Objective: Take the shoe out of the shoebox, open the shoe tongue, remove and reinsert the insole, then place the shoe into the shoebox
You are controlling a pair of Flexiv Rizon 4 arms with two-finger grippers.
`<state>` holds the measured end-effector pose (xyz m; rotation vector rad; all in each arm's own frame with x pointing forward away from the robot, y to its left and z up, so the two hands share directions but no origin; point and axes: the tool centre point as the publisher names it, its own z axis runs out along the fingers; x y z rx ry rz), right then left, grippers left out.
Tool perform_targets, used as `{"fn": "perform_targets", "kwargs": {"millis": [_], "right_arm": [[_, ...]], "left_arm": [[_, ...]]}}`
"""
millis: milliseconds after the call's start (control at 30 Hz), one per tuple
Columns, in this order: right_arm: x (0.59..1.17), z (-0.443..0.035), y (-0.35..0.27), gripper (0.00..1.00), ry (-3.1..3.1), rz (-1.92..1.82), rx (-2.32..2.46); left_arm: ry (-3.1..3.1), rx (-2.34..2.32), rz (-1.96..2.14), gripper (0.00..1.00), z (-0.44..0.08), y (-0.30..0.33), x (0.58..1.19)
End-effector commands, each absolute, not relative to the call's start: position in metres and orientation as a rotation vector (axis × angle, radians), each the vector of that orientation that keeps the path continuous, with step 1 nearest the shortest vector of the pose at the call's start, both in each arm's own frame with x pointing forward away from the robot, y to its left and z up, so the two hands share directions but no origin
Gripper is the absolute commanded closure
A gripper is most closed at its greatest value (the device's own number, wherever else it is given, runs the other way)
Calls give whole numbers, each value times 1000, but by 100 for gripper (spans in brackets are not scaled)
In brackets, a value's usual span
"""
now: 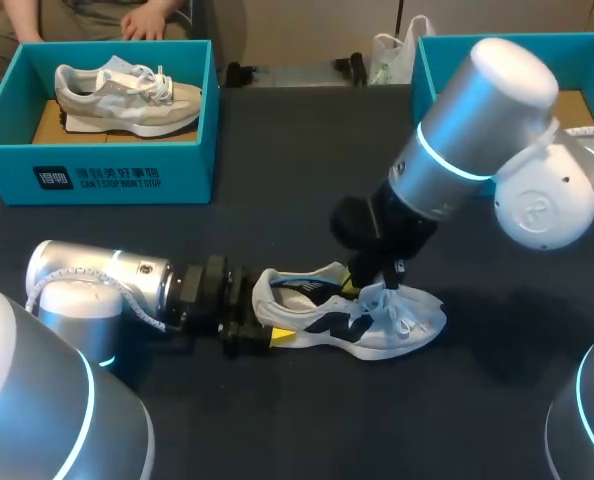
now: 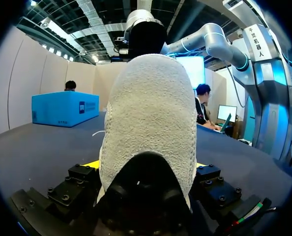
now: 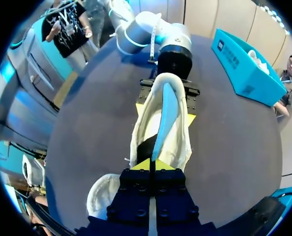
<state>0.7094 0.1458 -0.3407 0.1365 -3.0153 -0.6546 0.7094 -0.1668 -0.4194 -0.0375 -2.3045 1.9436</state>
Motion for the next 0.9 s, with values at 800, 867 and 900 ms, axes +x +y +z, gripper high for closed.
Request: {"fn": "perform_targets", "kwargs": {"millis": [800,867,900], "right_arm": [[708,-360,168,69,-2954,-588,82],[707,-360,171,78,-2946,-589,92],[707,-360,172,84,-2940,-594,97]], "left_arm": [[-2305,-36,1944,100,-420,-168,709],[-2305,-36,1944,100,-420,-168,709],[-2305,-36,1944,100,-420,-168,709]]}}
